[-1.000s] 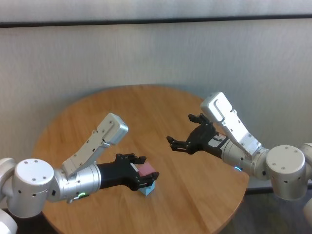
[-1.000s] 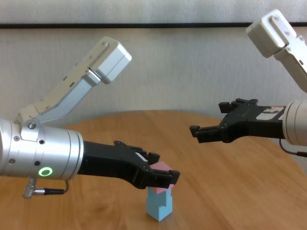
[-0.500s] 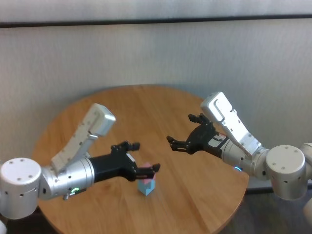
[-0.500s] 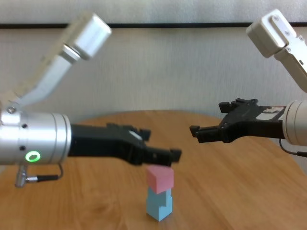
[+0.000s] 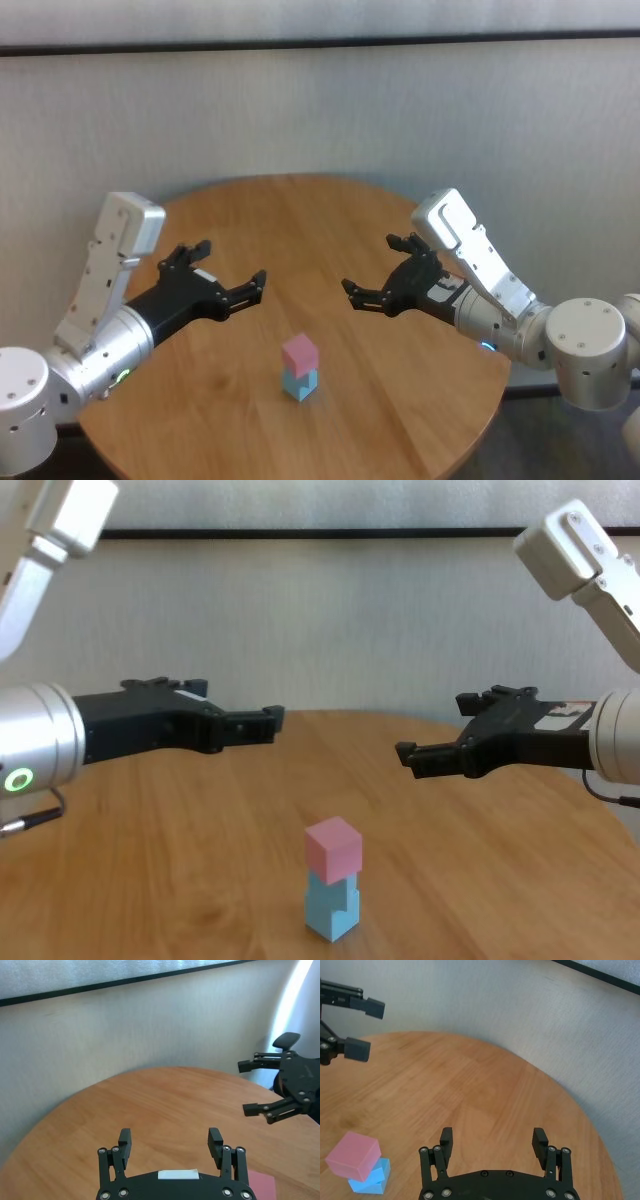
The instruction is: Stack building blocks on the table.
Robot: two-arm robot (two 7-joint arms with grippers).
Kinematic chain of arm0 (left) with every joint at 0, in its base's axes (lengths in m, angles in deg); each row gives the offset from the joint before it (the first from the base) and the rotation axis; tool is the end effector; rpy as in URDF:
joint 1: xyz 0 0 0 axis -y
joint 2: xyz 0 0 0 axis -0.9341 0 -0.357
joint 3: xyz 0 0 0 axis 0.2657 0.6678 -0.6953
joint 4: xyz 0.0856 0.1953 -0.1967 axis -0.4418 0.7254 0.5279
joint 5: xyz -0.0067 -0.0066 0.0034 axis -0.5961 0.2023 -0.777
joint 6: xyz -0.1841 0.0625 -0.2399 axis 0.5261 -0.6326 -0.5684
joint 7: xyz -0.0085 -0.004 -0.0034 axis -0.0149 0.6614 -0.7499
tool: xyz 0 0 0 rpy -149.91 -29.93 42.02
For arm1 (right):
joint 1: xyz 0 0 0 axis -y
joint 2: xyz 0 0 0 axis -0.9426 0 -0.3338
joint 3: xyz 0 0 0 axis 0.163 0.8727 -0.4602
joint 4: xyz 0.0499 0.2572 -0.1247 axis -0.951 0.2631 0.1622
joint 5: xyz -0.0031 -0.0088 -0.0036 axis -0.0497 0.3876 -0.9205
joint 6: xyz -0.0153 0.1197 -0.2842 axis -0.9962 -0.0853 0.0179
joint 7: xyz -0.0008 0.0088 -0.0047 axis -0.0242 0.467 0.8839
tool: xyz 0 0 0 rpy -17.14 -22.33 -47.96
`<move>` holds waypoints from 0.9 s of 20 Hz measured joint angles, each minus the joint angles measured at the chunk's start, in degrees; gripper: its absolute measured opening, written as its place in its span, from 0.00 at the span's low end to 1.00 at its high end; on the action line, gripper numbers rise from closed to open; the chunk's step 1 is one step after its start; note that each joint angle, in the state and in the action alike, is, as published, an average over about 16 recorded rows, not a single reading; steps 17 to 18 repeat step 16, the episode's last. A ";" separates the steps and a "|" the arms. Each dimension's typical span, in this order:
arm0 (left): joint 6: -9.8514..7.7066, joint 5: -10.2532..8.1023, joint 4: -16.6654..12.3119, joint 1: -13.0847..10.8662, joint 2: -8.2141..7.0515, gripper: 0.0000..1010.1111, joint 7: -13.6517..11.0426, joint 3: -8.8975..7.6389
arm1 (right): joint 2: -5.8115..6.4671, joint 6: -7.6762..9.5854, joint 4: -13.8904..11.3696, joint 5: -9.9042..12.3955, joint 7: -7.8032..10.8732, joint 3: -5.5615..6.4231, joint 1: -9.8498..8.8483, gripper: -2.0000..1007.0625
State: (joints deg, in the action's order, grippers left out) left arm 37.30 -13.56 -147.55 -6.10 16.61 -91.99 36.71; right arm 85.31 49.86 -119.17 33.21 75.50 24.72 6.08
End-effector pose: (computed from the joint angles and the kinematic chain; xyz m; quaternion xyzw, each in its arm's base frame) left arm 0.3762 0.0119 -0.2479 0.0869 -0.0076 0.4200 0.9033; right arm 0.4176 0.0045 -0.2501 -0.2002 -0.0729 -0.4107 0.8865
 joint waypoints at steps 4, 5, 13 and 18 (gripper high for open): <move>0.22 0.53 -0.56 -1.09 0.43 0.99 2.26 -1.16 | 0.00 0.00 0.00 0.00 0.00 0.00 0.00 0.99; 0.21 0.60 -0.61 -1.20 0.48 0.99 2.40 -1.27 | 0.00 0.00 0.00 0.00 0.00 0.00 0.00 0.99; 0.12 0.70 -0.52 -1.08 0.49 0.99 2.14 -1.08 | 0.00 0.00 0.00 0.00 0.00 0.00 0.00 0.99; 0.12 0.70 -0.46 -0.99 0.46 0.99 2.05 -0.96 | 0.00 0.00 0.00 0.00 0.00 0.00 0.00 0.99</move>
